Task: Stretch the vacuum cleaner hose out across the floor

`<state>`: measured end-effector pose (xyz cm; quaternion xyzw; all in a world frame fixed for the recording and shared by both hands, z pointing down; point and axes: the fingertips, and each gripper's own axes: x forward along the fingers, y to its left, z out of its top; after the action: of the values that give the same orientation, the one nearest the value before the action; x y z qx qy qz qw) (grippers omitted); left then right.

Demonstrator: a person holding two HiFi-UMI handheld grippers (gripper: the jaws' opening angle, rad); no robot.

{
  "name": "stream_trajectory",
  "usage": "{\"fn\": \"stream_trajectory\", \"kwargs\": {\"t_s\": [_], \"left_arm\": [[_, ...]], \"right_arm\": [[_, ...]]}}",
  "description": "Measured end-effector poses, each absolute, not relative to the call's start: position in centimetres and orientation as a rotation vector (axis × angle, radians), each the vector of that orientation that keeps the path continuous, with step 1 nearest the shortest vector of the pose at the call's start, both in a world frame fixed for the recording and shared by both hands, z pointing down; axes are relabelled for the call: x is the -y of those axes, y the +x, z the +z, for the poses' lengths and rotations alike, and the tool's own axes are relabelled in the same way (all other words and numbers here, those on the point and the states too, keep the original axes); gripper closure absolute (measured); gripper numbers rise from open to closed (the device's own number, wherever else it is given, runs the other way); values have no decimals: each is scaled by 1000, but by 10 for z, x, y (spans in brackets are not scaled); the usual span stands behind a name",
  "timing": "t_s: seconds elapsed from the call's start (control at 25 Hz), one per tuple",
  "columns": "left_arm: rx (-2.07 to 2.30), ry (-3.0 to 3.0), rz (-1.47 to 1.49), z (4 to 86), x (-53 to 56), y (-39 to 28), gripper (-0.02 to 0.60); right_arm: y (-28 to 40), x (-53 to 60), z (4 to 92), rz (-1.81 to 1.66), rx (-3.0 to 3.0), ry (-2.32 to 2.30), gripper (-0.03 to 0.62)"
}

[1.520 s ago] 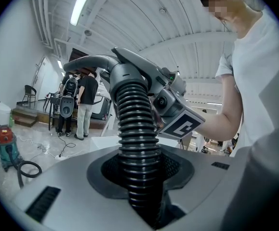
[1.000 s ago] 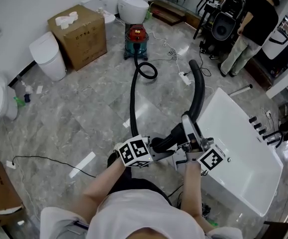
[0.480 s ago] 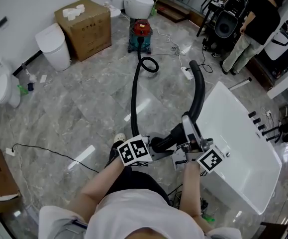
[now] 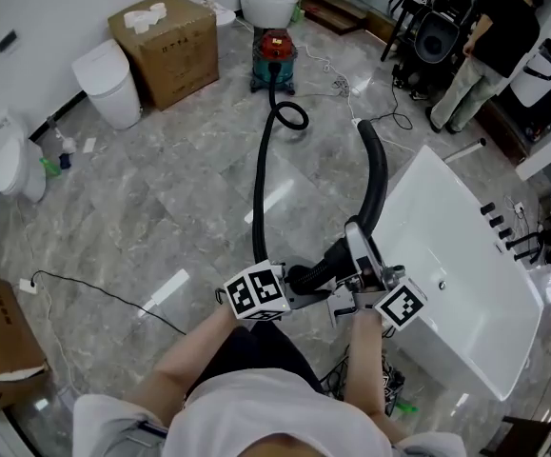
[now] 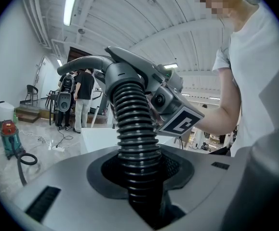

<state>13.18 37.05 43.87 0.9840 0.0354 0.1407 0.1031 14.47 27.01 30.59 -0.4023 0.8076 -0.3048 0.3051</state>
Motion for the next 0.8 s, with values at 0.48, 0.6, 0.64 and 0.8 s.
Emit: {"fn": "stream_trajectory", "kwargs": {"t_s": [0.48,0.6,0.64,0.8], "left_arm": [[-150,2905,450,442,-452,39,440],[-166,2916,460,442,-474,9,440],[-170,2919,463,443,-481,1,440],[-210,2934,467,444,-510,-23,440]], "right_arm": [[56,-348,312,-840,-2103,-1087,405],[27,-370,313,-835,-2092,-1090,406],[18,-378,313,-831,-2094,-1093,407],[-3,-408,314,-816,-2073,-1113,407]]}}
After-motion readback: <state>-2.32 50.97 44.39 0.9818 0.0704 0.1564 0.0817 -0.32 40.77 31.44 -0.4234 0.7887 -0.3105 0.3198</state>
